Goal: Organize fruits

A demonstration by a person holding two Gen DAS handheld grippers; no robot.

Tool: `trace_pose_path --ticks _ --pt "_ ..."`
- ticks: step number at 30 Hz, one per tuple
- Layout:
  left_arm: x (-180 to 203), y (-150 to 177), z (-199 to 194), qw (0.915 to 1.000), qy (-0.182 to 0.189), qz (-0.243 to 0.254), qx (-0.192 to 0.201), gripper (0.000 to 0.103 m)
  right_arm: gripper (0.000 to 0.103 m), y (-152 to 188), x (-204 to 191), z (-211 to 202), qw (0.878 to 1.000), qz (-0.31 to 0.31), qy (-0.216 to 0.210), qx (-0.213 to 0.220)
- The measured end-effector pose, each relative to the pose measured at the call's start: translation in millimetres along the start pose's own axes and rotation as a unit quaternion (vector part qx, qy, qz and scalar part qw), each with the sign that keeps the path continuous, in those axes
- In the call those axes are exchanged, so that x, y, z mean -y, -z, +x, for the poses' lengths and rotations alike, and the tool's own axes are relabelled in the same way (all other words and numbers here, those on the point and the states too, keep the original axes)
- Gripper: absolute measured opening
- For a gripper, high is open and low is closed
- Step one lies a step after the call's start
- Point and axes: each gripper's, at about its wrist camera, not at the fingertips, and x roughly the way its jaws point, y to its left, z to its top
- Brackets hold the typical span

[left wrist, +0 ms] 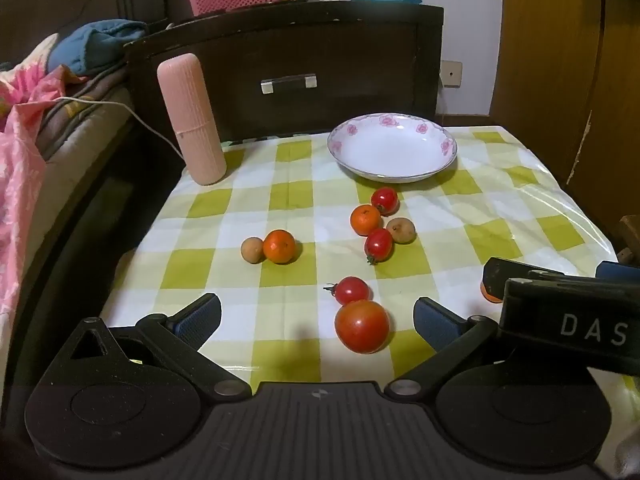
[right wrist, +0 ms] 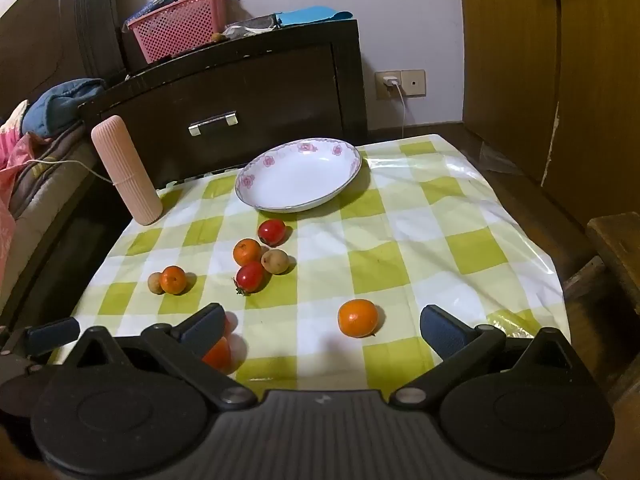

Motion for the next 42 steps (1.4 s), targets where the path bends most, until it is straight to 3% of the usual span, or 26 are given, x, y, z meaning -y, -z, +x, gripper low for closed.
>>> trace_pose_path --ticks 19,42 --pt "-4.7 2.3 6.9 0.999 -0.015 0.001 -0.043 0.103 0.103 6.2 -0.8 2.8 1.0 0.001 0.016 -0.024" --pt "-13.2 7.9 18.7 0.9974 -0.032 -0.003 -0.065 0.103 0.103 10.3 -1.8 14.5 0.999 -0.002 0.021 -0.044"
